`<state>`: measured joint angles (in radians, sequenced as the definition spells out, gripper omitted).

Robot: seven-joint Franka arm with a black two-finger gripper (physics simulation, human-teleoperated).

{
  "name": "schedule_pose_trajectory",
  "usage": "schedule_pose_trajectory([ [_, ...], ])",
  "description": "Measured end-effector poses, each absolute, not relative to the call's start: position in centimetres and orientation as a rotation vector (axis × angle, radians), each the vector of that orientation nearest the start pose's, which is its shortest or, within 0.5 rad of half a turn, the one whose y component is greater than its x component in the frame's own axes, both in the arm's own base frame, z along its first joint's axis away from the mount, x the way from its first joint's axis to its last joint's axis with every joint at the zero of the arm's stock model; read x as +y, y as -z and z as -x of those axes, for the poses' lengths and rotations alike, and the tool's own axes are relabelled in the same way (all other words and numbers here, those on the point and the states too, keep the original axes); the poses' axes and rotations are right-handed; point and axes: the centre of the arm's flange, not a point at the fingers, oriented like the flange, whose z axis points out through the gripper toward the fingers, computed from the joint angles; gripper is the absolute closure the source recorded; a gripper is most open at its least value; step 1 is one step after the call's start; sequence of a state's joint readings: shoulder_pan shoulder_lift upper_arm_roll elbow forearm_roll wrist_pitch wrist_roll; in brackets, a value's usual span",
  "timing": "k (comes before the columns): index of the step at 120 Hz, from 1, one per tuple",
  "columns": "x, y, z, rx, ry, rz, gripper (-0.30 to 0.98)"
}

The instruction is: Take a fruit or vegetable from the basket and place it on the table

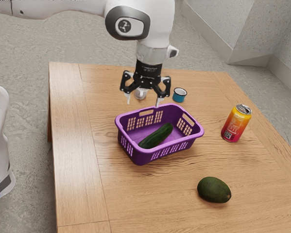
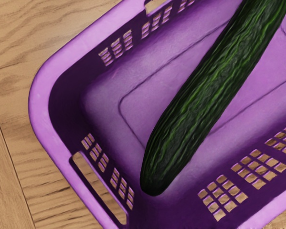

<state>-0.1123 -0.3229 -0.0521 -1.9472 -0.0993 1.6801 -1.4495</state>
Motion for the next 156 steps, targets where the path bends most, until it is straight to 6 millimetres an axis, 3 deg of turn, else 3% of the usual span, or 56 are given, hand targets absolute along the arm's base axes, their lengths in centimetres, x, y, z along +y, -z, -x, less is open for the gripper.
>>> schedule_pose_trajectory([
  [14, -9.5, -60.7, -45.7, -1.889, 0.005, 2.646, 0.01],
  [63, -8.0, -54.4, -50.7, -1.72, -0.025, 2.745, 0.0],
  [95, -7.6, -49.6, -52.1, -1.67, -0.097, 2.791, 0.01],
  [156, -6.8, -46.3, -53.2, -1.626, -0.133, 2.853, 0.01],
])
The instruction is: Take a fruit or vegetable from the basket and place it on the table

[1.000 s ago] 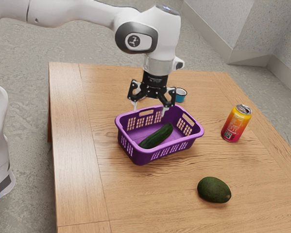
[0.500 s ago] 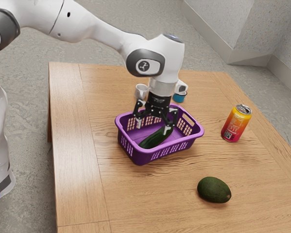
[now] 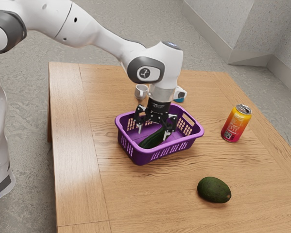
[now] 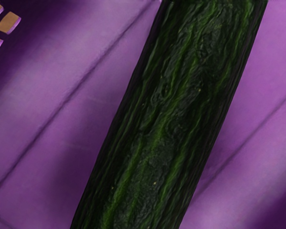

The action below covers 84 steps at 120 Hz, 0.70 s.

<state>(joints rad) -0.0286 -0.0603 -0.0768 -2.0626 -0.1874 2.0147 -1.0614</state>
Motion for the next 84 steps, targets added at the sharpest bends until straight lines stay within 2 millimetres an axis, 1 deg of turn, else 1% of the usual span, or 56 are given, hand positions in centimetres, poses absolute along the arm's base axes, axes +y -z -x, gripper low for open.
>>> schedule_pose_trajectory([
  [26, -6.2, -45.5, -53.6, -1.621, -0.139, 2.864, 0.01],
  [57, -6.0, -42.9, -54.4, -1.614, -0.197, 2.863, 0.01],
  [84, -5.8, -41.5, -54.6, -1.621, -0.222, 2.865, 0.01],
])
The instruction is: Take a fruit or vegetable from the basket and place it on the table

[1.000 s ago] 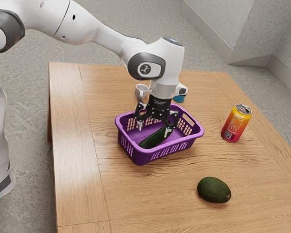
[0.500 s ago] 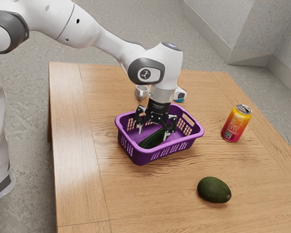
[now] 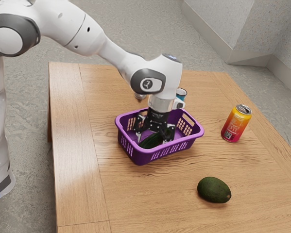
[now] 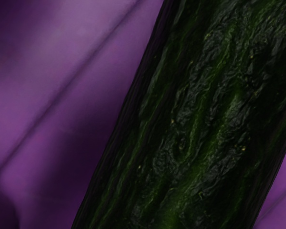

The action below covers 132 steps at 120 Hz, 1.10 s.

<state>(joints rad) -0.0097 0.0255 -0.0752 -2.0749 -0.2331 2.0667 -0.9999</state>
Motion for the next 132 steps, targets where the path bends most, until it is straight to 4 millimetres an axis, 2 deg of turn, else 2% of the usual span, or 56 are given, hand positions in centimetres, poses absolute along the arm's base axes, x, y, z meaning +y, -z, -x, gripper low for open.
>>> schedule_pose_trajectory([
  [19, -5.6, -40.4, -54.8, -1.638, -0.253, 2.864, 0.02],
  [26, -5.5, -40.2, -54.8, -1.642, -0.262, 2.864, -0.02],
  [43, -5.4, -40.3, -54.8, -1.653, -0.26, 2.874, -0.05],
  [55, -5.2, -40.4, -54.8, -1.657, -0.253, 2.877, 0.04],
  [75, -4.8, -41.1, -54.5, -1.662, -0.232, 2.883, 0.38],
  [83, -4.8, -41.1, -54.5, -1.66, -0.231, 2.881, 0.45],
  [89, -4.8, -41.1, -54.5, -1.661, -0.232, 2.88, 0.47],
  [98, -4.9, -41.1, -54.5, -1.659, -0.232, 2.879, 0.42],
  [118, -5.2, -41.3, -54.4, -1.66, -0.229, 2.881, 0.46],
  [126, -5.3, -42.0, -54.3, -1.668, -0.209, 2.881, 0.48],
  [132, -5.4, -43.3, -54.1, -1.675, -0.175, 2.889, 0.5],
])
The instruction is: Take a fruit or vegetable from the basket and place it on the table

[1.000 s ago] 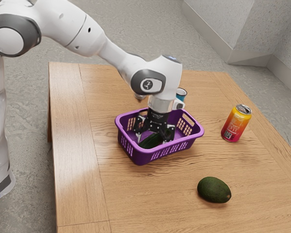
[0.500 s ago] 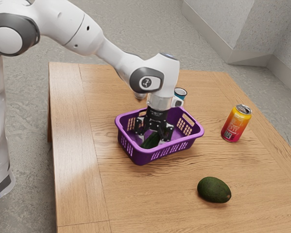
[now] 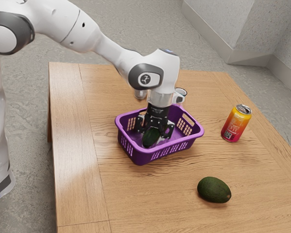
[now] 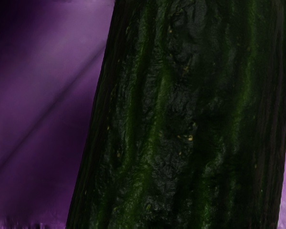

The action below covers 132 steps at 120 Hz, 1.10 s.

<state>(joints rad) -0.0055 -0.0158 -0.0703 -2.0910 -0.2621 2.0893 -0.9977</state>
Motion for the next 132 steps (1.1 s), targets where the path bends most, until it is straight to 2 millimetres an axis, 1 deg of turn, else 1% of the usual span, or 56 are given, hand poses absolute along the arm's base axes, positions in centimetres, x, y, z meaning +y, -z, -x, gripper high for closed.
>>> schedule_pose_trajectory([
  [9, -5.4, -45.2, -53.9, -1.674, -0.112, 2.901, 0.53],
  [20, -5.2, -46.9, -53.6, -1.678, -0.054, 2.902, 0.58],
  [24, -5.1, -48.1, -53.3, -1.683, -0.021, 2.907, 0.59],
  [30, -5.5, -50.6, -52.5, -1.665, 0.061, 2.922, 0.58],
  [36, -6.8, -53.3, -51.7, -1.62, 0.148, 2.947, 0.57],
  [39, -7.6, -55.1, -51.4, -1.592, 0.199, 2.963, 0.57],
  [47, -9.1, -59.0, -50.7, -1.533, 0.313, 2.98, 0.55],
  [59, -9.6, -62.8, -50.4, -1.511, 0.42, 2.96, 0.55],
  [66, -8.8, -64.3, -50.8, -1.526, 0.467, 2.928, 0.55],
  [73, -7.4, -65.9, -52.0, -1.555, 0.517, 2.888, 0.55],
  [81, -5.4, -66.7, -53.9, -1.6, 0.547, 2.842, 0.55],
  [88, -4.0, -66.6, -54.9, -1.63, 0.545, 2.808, 0.56],
  [94, -3.1, -66.8, -55.0, -1.651, 0.549, 2.787, 0.55],
  [100, -2.9, -67.9, -54.2, -1.667, 0.574, 2.782, 0.55],
  [103, -3.4, -68.4, -53.5, -1.662, 0.585, 2.788, 0.55],
  [106, -4.5, -68.8, -52.8, -1.644, 0.592, 2.804, 0.55],
  [112, -7.6, -69.3, -51.8, -1.586, 0.596, 2.85, 0.56],
  [116, -9.7, -69.1, -51.5, -1.546, 0.584, 2.88, 0.56],
  [122, -12.5, -67.9, -52.5, -1.488, 0.544, 2.921, 0.57],
  [132, -16.3, -67.1, -55.2, -1.423, 0.514, 2.981, 0.57],
])
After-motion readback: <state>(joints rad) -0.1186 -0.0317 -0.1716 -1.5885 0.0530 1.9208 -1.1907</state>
